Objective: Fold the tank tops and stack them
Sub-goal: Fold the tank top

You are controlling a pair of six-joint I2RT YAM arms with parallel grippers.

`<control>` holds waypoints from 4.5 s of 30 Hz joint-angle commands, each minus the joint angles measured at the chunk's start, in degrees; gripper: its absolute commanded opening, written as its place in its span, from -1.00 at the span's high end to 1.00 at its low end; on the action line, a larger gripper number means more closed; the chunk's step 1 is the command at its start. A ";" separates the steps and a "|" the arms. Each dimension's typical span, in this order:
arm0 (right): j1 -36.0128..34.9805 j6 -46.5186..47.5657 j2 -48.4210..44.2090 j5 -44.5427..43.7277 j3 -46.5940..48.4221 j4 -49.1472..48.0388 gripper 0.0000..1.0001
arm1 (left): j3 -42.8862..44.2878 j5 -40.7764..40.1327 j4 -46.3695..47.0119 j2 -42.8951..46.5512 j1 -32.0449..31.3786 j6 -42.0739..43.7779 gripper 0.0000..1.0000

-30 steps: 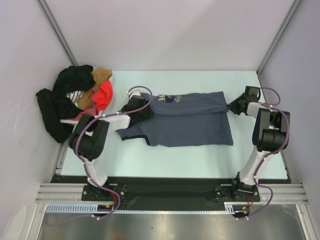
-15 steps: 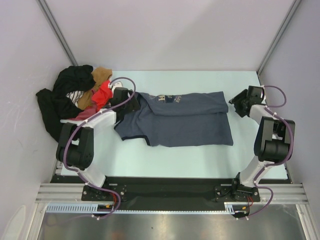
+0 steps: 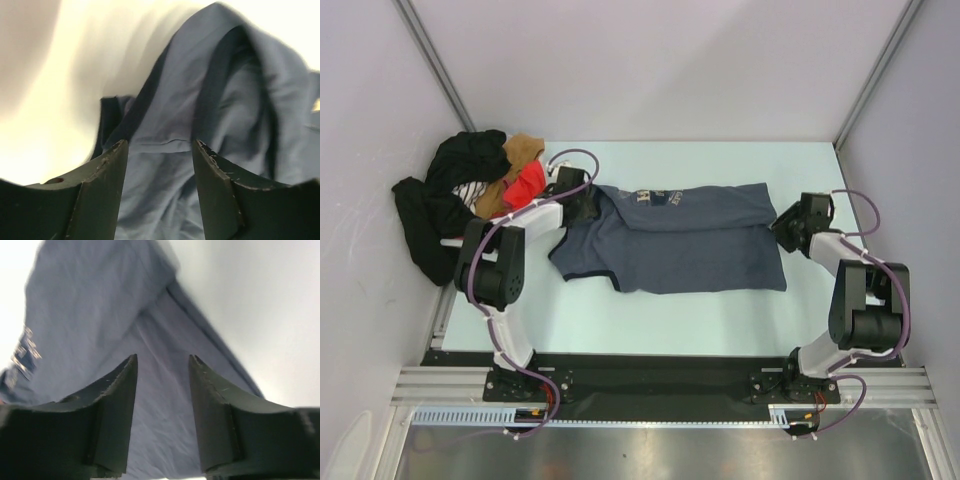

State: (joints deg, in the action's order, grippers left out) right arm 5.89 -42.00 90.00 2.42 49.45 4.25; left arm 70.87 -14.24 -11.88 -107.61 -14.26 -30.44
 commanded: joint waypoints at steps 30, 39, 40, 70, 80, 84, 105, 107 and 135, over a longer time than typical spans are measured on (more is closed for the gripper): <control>-4.13 -5.11 -18.89 -14.72 -12.18 24.57 -0.32 | 4.10 1.32 -1.74 -3.13 3.63 1.96 -0.16; -4.13 -7.92 -18.72 -14.28 -14.30 21.33 -0.10 | 4.01 2.20 -1.31 -3.22 3.63 2.05 -0.15; -4.13 -7.92 -17.41 -14.28 -14.21 20.37 -0.05 | 3.92 2.37 -1.30 -3.13 3.54 1.96 -0.15; 3.95 -7.13 -15.99 -15.69 -15.35 18.78 1.00 | 26.41 -6.05 -16.41 -10.86 13.03 6.35 0.93; 4.57 -6.52 -17.48 -14.11 -16.75 18.43 1.00 | 26.08 -4.13 -16.86 -12.62 16.02 3.72 0.08; 4.48 -6.52 -18.10 -13.67 -17.63 17.90 1.00 | 20.11 -4.04 -13.53 -7.46 16.02 2.66 -0.11; 4.57 -4.85 -21.53 -11.38 -18.34 18.95 1.00 | -31.74 10.81 -0.26 36.47 -11.01 -9.28 -0.07; 4.57 -4.85 -21.53 -11.03 -18.69 18.60 1.00 | -36.32 10.03 1.59 39.13 -14.46 -13.06 0.01; 4.57 -3.71 -22.93 -10.67 -18.52 20.79 1.00 | -35.72 4.92 10.22 24.03 -29.42 -20.10 0.99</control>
State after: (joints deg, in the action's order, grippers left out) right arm 10.24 -46.57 68.38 -7.29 30.76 22.70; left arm 33.32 -8.01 -0.97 -82.70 -43.03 -50.83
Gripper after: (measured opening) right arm 0.010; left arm 0.042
